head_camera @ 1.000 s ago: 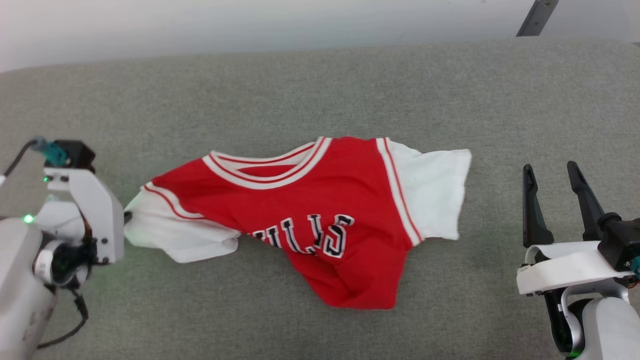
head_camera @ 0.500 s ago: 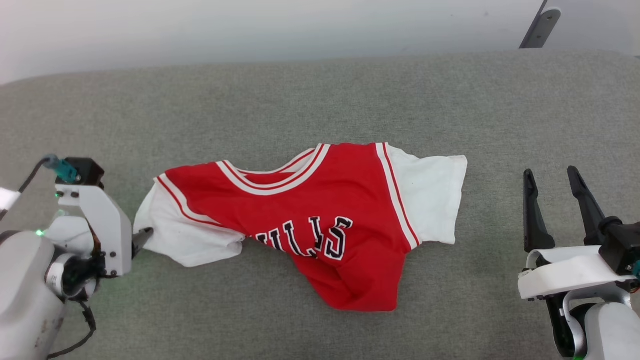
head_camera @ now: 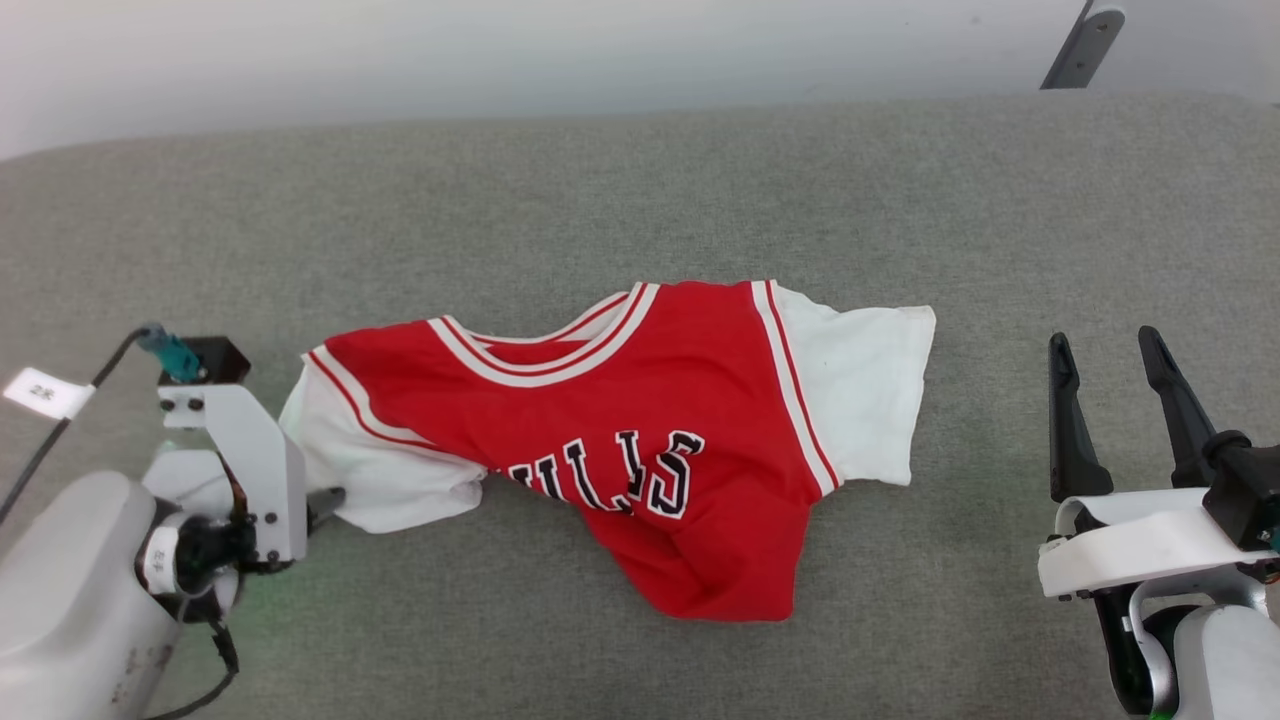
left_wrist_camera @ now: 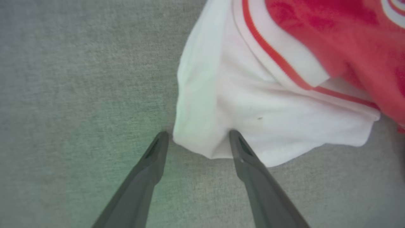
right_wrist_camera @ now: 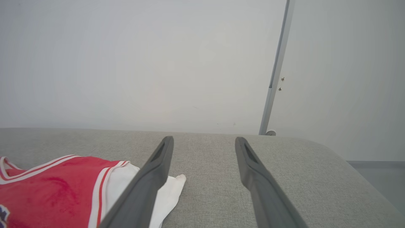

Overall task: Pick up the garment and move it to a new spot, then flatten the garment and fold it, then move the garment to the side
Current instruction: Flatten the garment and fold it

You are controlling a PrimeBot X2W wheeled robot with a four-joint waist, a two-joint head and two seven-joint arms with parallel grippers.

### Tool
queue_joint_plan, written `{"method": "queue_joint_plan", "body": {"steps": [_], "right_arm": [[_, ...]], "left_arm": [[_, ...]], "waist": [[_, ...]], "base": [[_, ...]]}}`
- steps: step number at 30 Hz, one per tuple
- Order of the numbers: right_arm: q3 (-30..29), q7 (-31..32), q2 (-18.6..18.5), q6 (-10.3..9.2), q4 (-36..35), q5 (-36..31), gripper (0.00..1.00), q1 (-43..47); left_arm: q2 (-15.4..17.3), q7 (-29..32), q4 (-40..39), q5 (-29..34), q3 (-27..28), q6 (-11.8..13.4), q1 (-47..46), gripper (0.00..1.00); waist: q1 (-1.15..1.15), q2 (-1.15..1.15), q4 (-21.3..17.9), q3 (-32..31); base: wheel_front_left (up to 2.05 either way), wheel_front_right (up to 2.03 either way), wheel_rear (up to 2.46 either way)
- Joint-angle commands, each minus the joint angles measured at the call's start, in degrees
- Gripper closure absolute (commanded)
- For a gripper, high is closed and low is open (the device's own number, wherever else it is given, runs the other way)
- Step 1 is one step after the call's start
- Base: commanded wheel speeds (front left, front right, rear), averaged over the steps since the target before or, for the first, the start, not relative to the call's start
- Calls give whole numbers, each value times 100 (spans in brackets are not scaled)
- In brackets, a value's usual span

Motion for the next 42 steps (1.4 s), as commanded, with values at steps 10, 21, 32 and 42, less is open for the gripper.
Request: {"method": "queue_joint_plan", "body": {"steps": [10,21,32,42], "right_arm": [[-66,7,13,-10,-44,38,0,21],[-34,-21,13,-10,-14,135,0,42],[51,-40,13,-10,56,192,0,68],[69,-32,13,-10,22,219,0,23]], "left_arm": [[136,165,174,36,-123,-202,-57,100],[1142,118,-374,964,-519,-636,-485,100],[1071,-445,-182,1152,-885,-949,-580,100],[680,-956,716,870,-803,-973,-616,0]], "waist": [[0,0,-38,35],[0,0,-49,32],[0,0,-136,33],[0,0,-173,13]], "base": [[0,0,0],[0,0,0],[0,0,0],[0,0,0]]}}
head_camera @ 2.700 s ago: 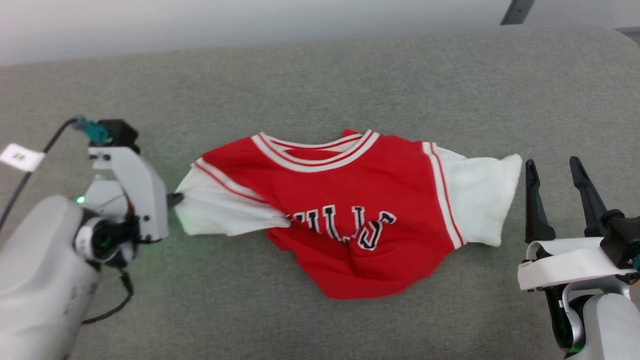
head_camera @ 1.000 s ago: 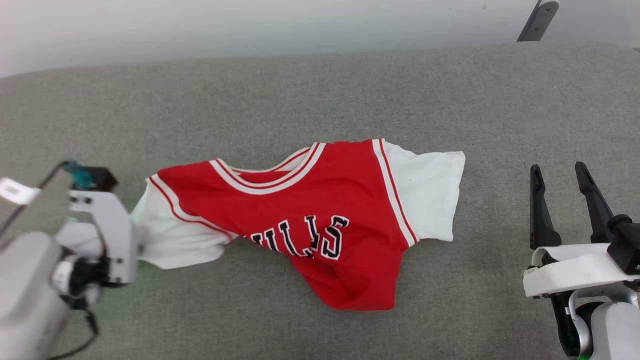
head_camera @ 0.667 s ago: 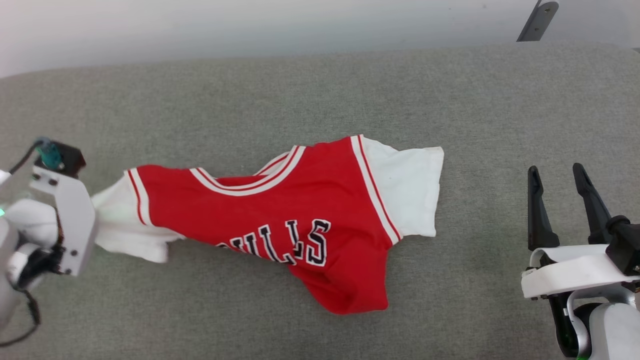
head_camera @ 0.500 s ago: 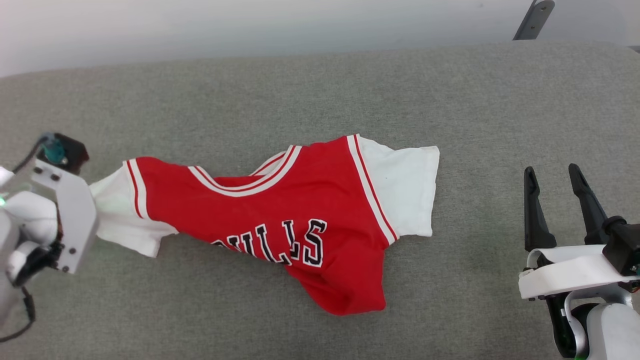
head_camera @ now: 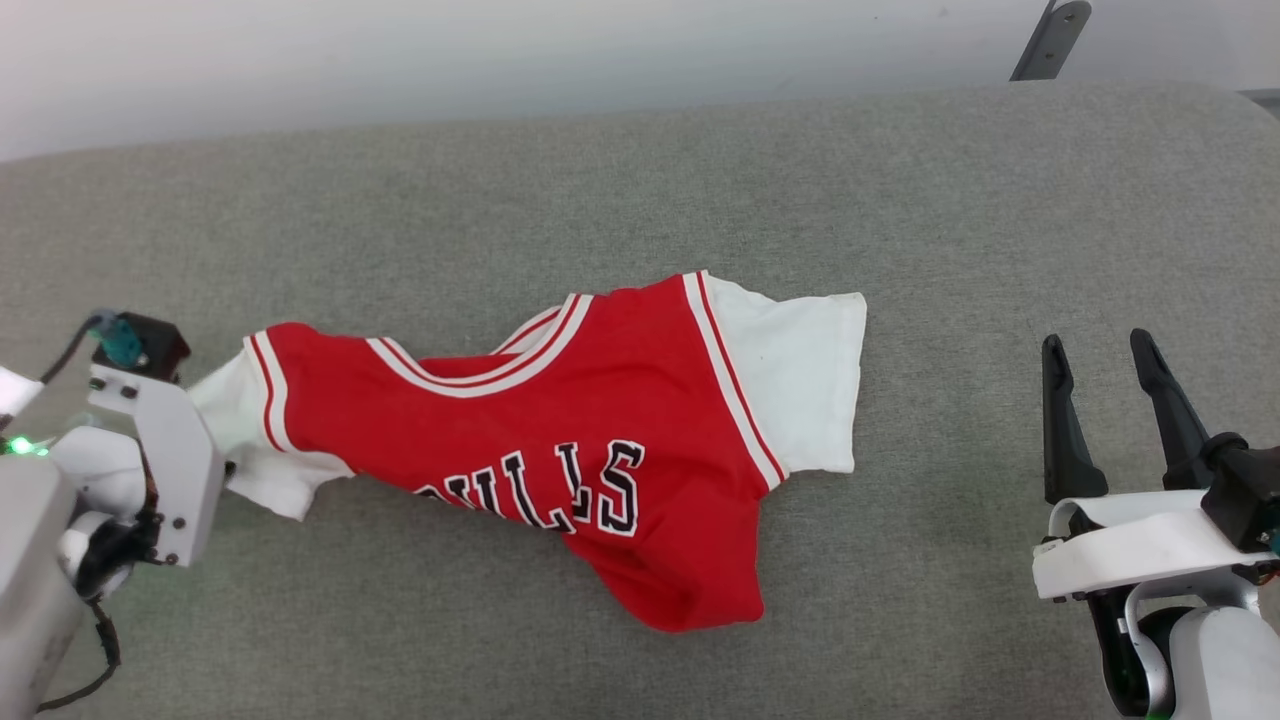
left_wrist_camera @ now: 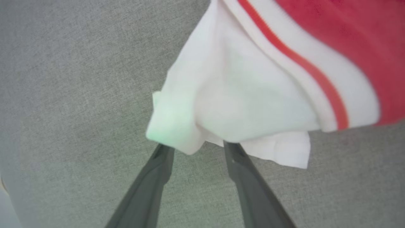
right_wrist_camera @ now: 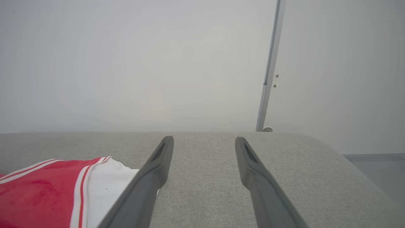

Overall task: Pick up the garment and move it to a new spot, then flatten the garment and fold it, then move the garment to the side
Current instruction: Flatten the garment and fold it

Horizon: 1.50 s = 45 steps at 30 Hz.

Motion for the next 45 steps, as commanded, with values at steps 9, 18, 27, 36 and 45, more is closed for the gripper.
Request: {"method": "queue_joint_plan", "body": {"steps": [9,18,27,36,45], "right_arm": [[4,-8,13,-10,-240,32,0,73],[60,70,13,-10,-480,51,0,22],[90,148,13,-10,-632,14,0,22],[126,244,12,-10,-743,-34,0,-78],[181,333,5,-10,-896,-92,0,-167]], "left_arm": [[200,-32,28,-137,66,-31,-184,0],[379,-134,-218,-200,122,-31,-364,0],[387,-95,-379,-442,-10,-44,-473,0],[275,-61,182,-455,-109,-42,-742,0],[27,5,939,-648,-106,-34,-921,100]], "waist": [[0,0,84,18],[0,0,85,195],[0,0,29,329],[0,0,-40,595],[0,0,-134,855]], "base": [[0,0,0],[0,0,0],[0,0,0],[0,0,0],[0,0,0]]}}
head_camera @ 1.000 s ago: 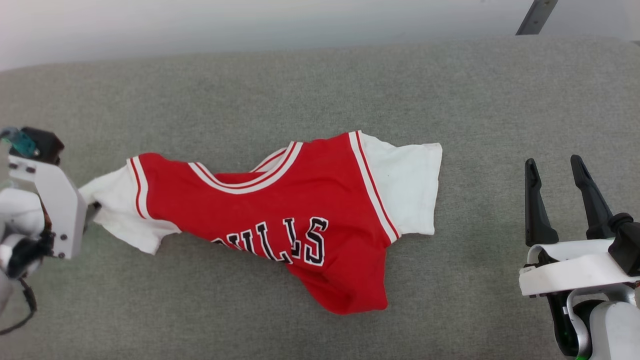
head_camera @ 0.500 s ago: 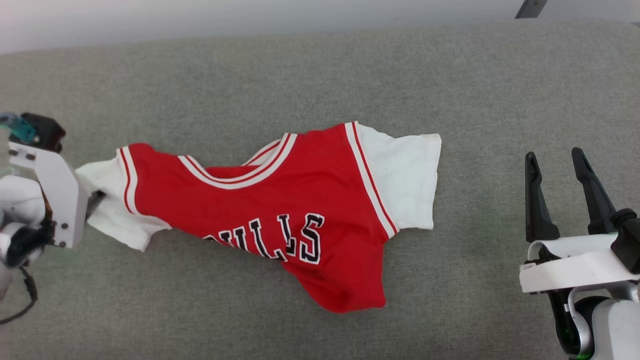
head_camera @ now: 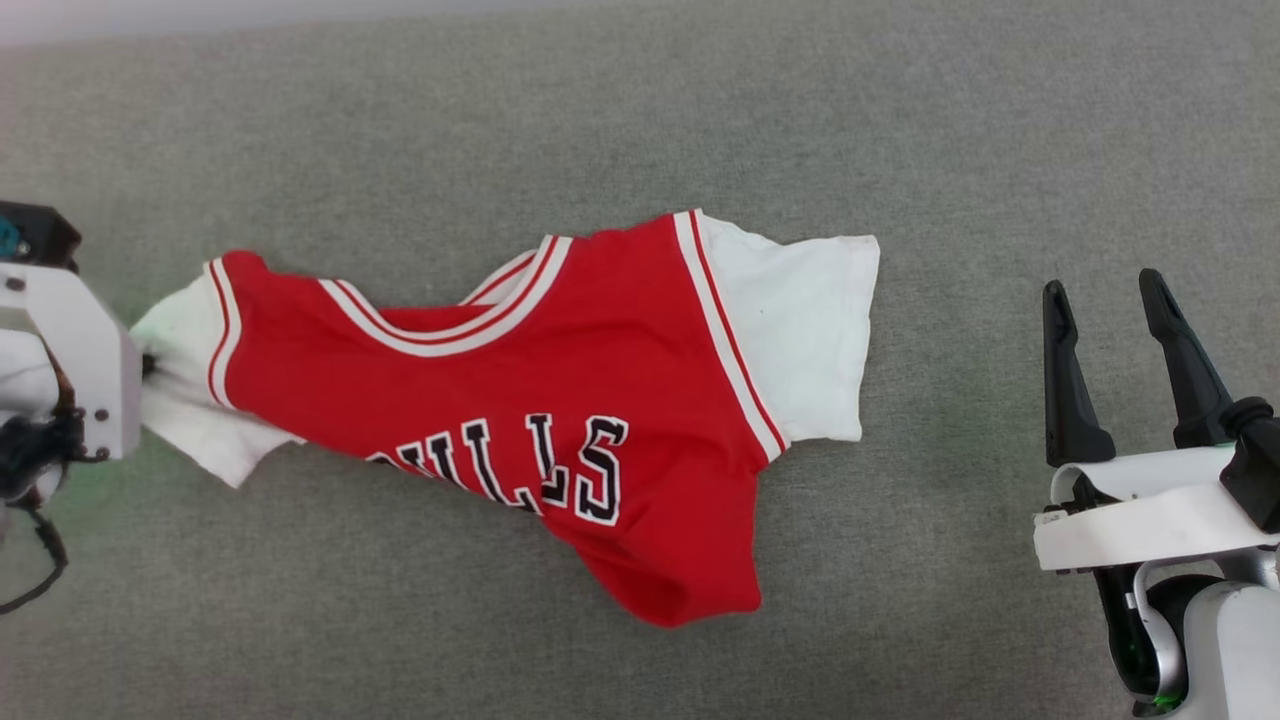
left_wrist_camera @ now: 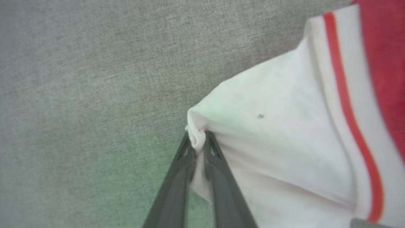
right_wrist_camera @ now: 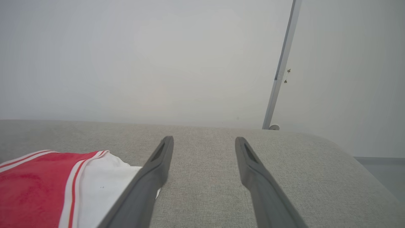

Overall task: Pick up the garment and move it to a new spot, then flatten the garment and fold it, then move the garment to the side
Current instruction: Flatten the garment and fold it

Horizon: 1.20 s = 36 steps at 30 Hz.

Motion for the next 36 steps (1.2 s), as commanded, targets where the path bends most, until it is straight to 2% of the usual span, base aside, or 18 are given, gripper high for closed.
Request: {"method": "queue_joint_plan", "body": {"steps": [1,8,16,26,36], "right_arm": [[-5,24,7,-10,-50,-60,0,-73],[105,385,9,-10,-121,190,0,-122],[499,1731,-277,-10,85,601,0,-641],[874,3831,-730,-10,1359,1092,0,-2051],[1046,5582,-712,-10,2539,1476,0,-2732]], "left_arm": [[-123,142,179,-81,-109,8,109,100],[-219,110,119,-284,-288,5,53,100],[-243,78,78,-402,-454,5,-112,100],[-503,-7,47,-471,-728,4,-506,100],[-634,-193,186,-588,-1003,10,-732,100]], "waist": [[0,0,-30,58],[0,0,31,84],[0,0,141,141],[0,0,464,403],[0,0,662,481]], "base": [[0,0,0],[0,0,0],[0,0,0],[0,0,0],[0,0,0]]}}
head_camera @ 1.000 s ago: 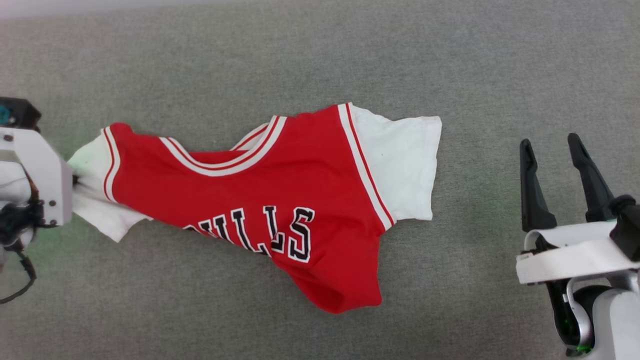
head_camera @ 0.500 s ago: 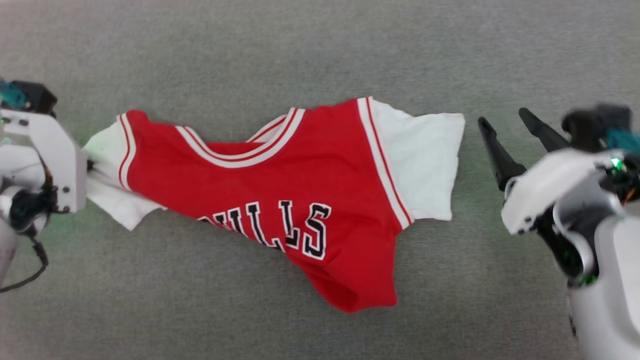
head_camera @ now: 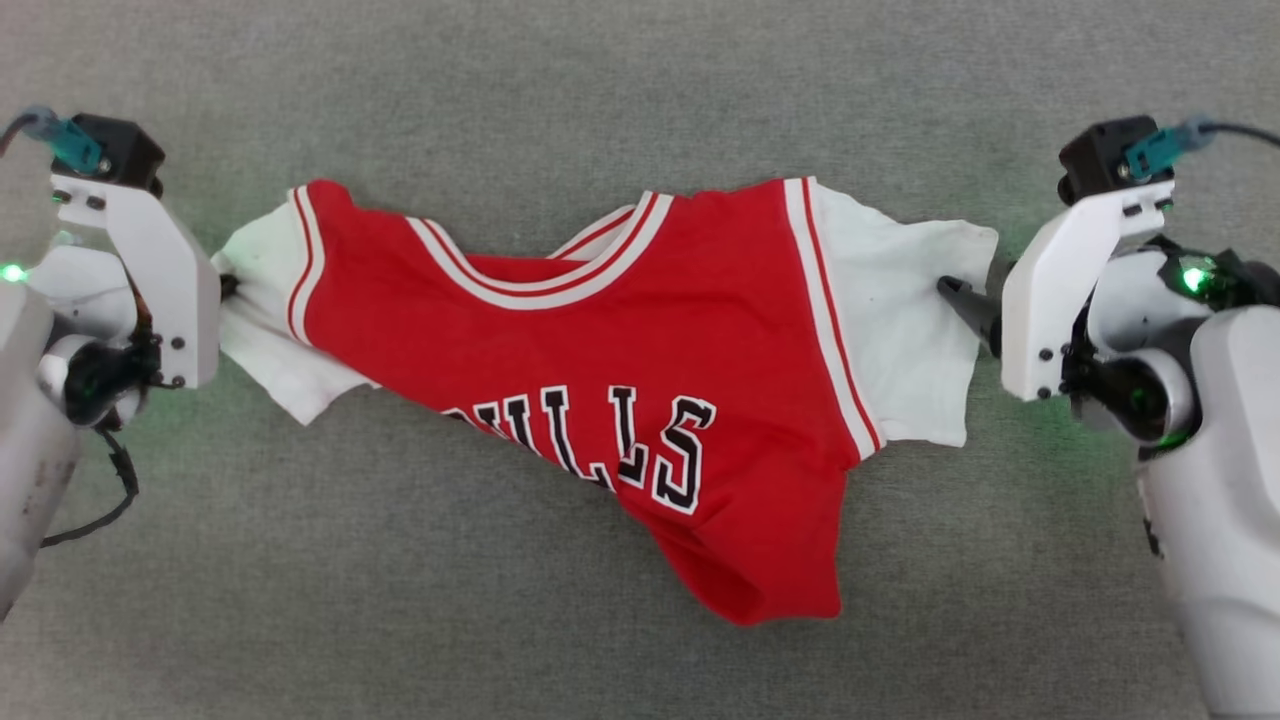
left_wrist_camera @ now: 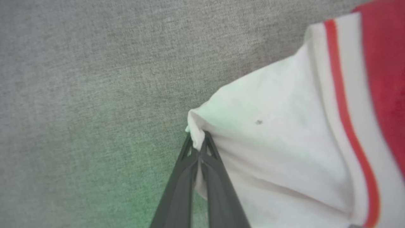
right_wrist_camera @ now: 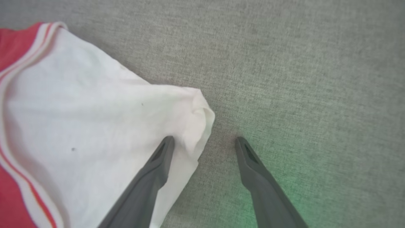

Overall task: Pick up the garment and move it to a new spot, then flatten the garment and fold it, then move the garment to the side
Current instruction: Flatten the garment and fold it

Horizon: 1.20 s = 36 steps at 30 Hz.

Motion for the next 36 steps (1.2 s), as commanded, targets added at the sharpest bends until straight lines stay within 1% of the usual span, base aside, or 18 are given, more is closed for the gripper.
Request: {"method": "queue_joint_plan", "body": {"steps": [1,2,5,8,14,23,27,29,36], "right_arm": [[84,188,32,-8,198,23,51,35],[79,249,30,-8,259,35,100,-21],[-19,428,14,-8,476,-16,100,-132],[-155,301,19,-8,456,19,100,-332],[-290,-113,-13,-9,190,214,100,-620],[-221,-736,-218,-9,-206,551,100,-1186],[-296,-1093,-179,-9,-227,643,100,-1476],[-259,-1286,-218,-9,-211,619,100,-1625],[-151,-1882,-241,-9,50,615,100,-2134]], "left_arm": [[-155,-16,96,-21,-132,15,120,100],[-160,-30,109,-41,-159,15,108,100],[-185,-91,186,-99,-215,15,57,100],[-187,-106,252,-135,-266,15,-58,100],[-129,-154,114,-78,-365,13,-556,100],[-43,-135,-251,36,-537,13,-1364,100],[-45,-242,-308,53,-524,13,-1663,100],[-51,-349,-306,58,-497,13,-1796,100],[-95,-792,-228,113,-401,12,-2218,100]], "waist": [[0,0,34,20],[0,0,47,23],[0,0,86,19],[0,0,123,-39],[0,0,167,-345],[0,0,215,-932],[0,0,219,-1188],[0,0,219,-1321],[0,0,227,-1652]], "base": [[0,0,0],[0,0,0],[0,0,0],[0,0,0],[0,0,0],[0,0,0],[0,0,0],[0,0,0],[0,0,0]]}}
